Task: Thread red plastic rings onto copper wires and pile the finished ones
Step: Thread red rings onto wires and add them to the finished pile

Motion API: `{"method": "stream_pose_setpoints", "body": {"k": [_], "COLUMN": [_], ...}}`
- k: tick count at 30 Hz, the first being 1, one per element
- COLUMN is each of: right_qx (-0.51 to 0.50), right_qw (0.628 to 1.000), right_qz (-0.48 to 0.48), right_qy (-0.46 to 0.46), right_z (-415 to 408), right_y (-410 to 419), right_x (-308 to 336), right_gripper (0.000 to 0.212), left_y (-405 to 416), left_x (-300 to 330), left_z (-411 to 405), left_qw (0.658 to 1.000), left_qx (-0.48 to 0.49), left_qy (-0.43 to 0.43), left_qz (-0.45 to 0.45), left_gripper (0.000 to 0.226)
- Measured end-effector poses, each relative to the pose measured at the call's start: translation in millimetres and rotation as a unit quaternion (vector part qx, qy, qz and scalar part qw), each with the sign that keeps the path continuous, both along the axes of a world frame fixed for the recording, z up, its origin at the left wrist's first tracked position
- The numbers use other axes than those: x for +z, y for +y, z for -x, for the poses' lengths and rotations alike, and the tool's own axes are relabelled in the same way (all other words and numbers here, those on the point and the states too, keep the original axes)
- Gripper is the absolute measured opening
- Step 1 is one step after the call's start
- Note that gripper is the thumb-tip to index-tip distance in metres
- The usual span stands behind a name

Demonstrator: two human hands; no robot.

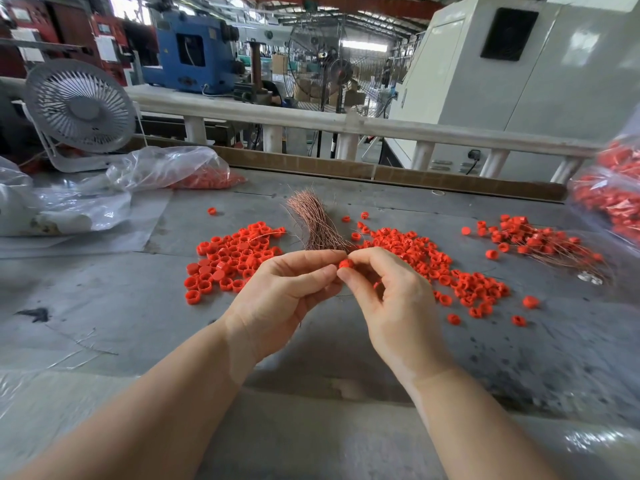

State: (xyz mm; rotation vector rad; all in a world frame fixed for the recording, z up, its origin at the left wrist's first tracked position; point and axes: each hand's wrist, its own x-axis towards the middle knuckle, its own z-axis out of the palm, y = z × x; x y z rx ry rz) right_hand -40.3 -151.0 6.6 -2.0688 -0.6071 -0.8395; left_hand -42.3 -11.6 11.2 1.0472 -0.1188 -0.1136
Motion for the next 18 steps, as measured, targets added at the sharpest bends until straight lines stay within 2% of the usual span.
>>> {"method": "stream_pose_setpoints", "body": {"k": [18], "right_qx": [0.093], "right_qw": [0.989], "right_qz": [-0.087], "right_qy": [0.073], "right_z": [1.7], "right_y": [-0.9], "right_x": [4.6], "right_gripper": [0.004], "left_y": [3.2], "left_x": [3.3], "left_z": [5.5], "left_qw": [0.994], "left_qx": [-0.010], "left_qy": [-0.090], "left_qz": [-0.056], "left_gripper": [0.016]}}
